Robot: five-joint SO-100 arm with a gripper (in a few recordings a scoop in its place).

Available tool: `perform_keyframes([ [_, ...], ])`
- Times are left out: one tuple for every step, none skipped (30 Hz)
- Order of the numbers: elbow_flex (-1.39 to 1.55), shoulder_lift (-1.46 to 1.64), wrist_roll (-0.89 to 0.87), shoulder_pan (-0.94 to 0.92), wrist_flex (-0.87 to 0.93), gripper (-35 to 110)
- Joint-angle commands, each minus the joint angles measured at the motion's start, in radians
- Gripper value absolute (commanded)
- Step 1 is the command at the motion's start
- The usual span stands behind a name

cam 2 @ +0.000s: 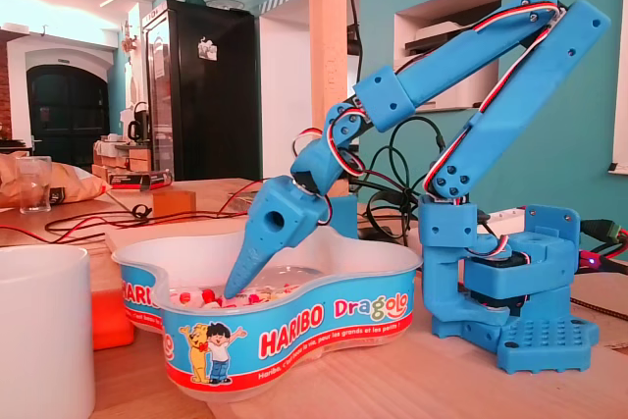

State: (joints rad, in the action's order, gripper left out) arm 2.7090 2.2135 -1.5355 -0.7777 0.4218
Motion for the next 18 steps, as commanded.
perform_keyframes([
  [-0.029, 0.012, 0.018, -0.012, 0.0, 7],
  [-0.029, 0.012, 0.025, -0.014, 0.0, 9],
  [-0.029, 0.012, 0.028, -0.014, 0.0, 11],
  [-0.029, 0.012, 0.026, -0.014, 0.0, 14],
  [-0.029, 0.012, 0.026, -0.014, 0.0, 16],
  [-0.029, 0.012, 0.028, -0.015, 0.0, 18],
  [-0.029, 0.012, 0.028, -0.015, 0.0, 20],
  [-0.028, 0.012, 0.028, -0.015, 0.0, 21],
  [-0.028, 0.012, 0.028, -0.015, 0.0, 22],
  [-0.025, 0.012, 0.028, -0.015, 0.0, 23],
  [-0.02, 0.012, 0.028, -0.015, -0.002, 24],
  [-0.014, 0.011, 0.028, -0.014, -0.002, 24],
  [-0.011, 0.005, 0.028, -0.014, -0.003, 24],
  [-0.009, -0.002, 0.028, -0.014, -0.003, 24],
  [-0.009, -0.005, 0.028, -0.014, -0.003, 24],
  [-0.008, -0.006, 0.028, -0.012, -0.003, 24],
  [-0.008, -0.006, 0.028, -0.012, -0.003, 24],
  [-0.006, -0.006, 0.028, -0.012, -0.003, 24],
])
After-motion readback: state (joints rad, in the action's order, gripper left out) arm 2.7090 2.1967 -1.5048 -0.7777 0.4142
